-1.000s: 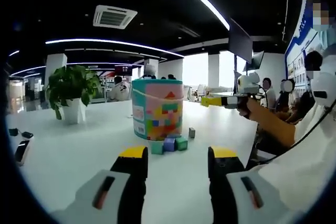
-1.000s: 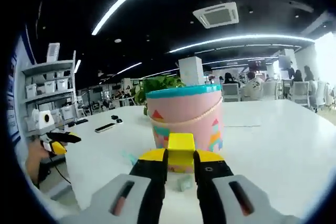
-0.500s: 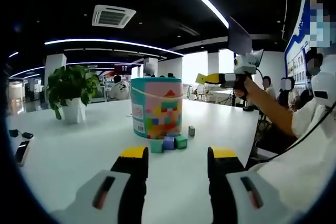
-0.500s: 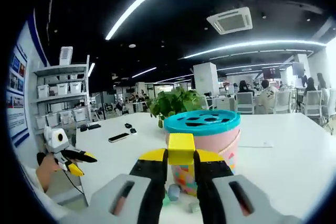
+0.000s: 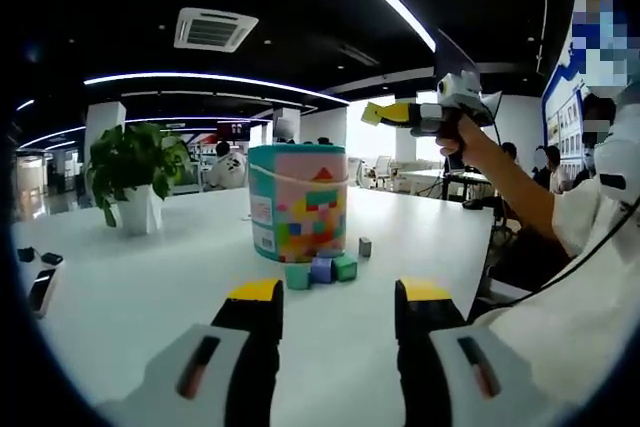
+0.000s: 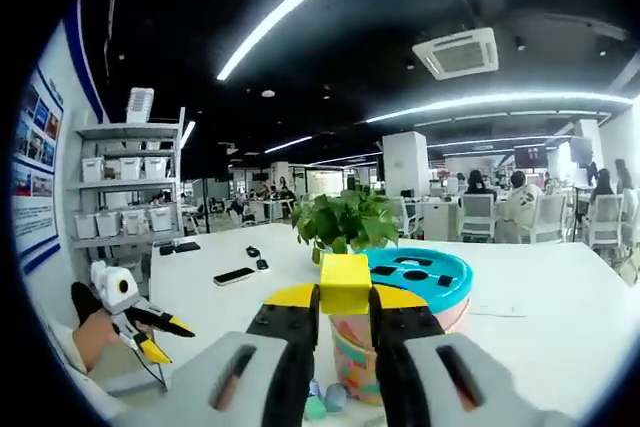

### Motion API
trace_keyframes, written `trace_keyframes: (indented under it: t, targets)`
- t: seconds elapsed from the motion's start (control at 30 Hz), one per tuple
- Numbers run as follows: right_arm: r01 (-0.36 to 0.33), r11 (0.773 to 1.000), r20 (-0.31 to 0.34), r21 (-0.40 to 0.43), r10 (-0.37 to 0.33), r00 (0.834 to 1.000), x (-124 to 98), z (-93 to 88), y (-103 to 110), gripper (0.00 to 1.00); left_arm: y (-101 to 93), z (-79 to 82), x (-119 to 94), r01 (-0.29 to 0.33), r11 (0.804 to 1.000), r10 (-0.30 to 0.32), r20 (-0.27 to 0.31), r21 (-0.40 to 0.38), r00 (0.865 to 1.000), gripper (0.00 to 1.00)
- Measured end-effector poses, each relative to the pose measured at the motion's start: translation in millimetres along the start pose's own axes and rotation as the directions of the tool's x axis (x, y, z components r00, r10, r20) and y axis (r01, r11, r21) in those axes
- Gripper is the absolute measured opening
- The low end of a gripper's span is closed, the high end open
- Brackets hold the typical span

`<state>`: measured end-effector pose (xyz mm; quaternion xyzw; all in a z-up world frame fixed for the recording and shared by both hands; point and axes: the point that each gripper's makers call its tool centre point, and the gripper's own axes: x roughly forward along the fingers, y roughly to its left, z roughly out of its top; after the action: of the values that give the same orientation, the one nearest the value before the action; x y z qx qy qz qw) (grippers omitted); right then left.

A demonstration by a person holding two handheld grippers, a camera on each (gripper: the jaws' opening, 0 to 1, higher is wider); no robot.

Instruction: Arrange the toys in the designated storage area by placing each visible toy with the group until no toy remains scattered across the table.

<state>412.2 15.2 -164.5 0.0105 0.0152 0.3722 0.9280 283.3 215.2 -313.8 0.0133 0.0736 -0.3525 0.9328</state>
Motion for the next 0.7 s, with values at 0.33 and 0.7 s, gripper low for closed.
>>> trace_keyframes:
  t: [0.33,0.7]
  targets:
    - [0.051,0.998,0.0,-0.037,-0.051,0.999,24,12.1,-18,0.19,3.1,5.1,0,0.004,0.999,-0.003,0.034,-0.034,0.999,0.47]
    - [0.06,0.997,0.019,-0.039,-0.059,0.998,55,21.8,-23,0.19,2.8,5.2,-2,0.003,1.0,-0.003,0.03,-0.016,1.0,0.47]
